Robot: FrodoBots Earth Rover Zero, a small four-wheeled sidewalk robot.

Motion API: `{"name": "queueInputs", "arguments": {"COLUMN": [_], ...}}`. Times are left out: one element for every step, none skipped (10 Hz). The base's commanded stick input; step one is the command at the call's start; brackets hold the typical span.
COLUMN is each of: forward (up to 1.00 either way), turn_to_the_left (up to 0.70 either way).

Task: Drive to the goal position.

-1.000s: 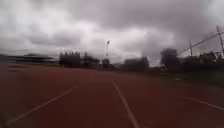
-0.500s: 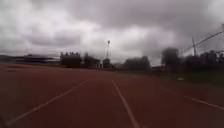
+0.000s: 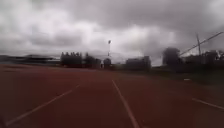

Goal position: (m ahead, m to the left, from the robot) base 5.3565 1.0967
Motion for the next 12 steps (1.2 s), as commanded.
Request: {"name": "queueInputs", "arguments": {"forward": [0.7,0.7,0.7,0.7,0.7,0.7,0.7,0.7,0.7,0.7,0.7,0.7], "turn_to_the_left": [0.0,0.0,0.0,0.0,0.0,0.0,0.0,0.0,0.0,0.0,0.0,0.0]}}
